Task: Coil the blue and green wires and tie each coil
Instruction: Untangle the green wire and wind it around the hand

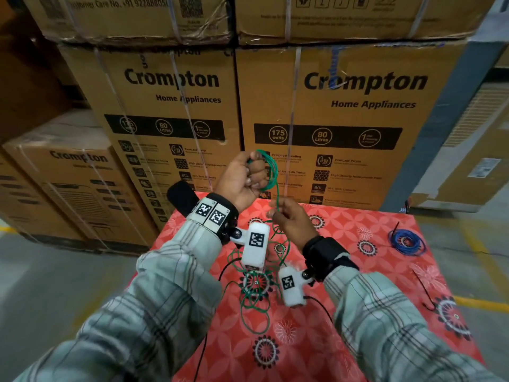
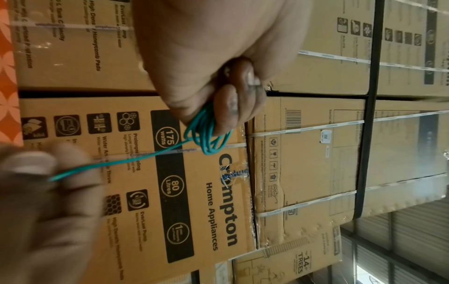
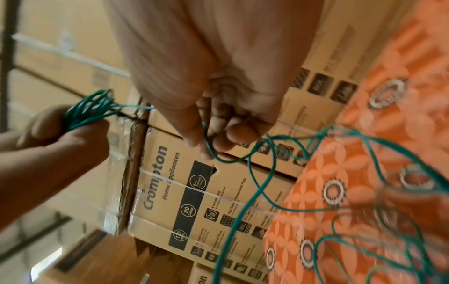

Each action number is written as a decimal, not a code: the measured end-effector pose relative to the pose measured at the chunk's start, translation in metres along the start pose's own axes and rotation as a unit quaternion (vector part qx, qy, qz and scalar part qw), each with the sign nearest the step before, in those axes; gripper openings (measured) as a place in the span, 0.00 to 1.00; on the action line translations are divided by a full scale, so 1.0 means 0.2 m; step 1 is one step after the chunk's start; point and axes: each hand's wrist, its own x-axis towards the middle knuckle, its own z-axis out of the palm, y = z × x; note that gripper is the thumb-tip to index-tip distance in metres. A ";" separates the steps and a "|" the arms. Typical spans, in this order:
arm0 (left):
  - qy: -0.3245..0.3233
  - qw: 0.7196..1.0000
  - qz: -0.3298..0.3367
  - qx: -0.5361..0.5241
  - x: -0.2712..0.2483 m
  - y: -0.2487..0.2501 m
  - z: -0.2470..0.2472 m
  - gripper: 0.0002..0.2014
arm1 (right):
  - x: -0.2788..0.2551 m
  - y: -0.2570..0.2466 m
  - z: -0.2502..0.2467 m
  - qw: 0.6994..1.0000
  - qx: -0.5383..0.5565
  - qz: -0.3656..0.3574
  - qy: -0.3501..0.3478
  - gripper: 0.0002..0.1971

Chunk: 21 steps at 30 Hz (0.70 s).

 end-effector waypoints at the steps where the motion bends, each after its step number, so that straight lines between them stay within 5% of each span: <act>1: 0.000 1.000 0.007 -0.003 0.01 0.02 0.01 0.16 | 0.00 0.01 0.02 0.999 0.029 0.014 -0.011 0.05; 6: 0.018 0.997 0.047 -0.051 0.06 0.14 -0.03 0.16 | -0.03 0.07 0.04 0.995 0.076 0.058 0.001 0.04; 12: 0.055 0.995 0.083 -0.014 0.07 0.17 -0.09 0.16 | -0.06 0.08 0.02 0.988 0.047 0.006 0.144 0.04; 16: 0.097 0.989 0.073 0.079 0.07 0.12 -0.13 0.16 | -0.08 0.12 -0.01 0.981 -0.123 -0.050 0.144 0.07; 19: 0.125 0.979 0.050 0.153 0.07 0.06 -0.17 0.15 | -0.10 0.08 -0.04 0.915 -0.365 -0.148 0.089 0.06; 21: 0.135 0.975 0.034 0.175 0.08 0.02 -0.18 0.15 | -0.12 0.02 -0.04 0.882 -0.432 -0.182 0.048 0.08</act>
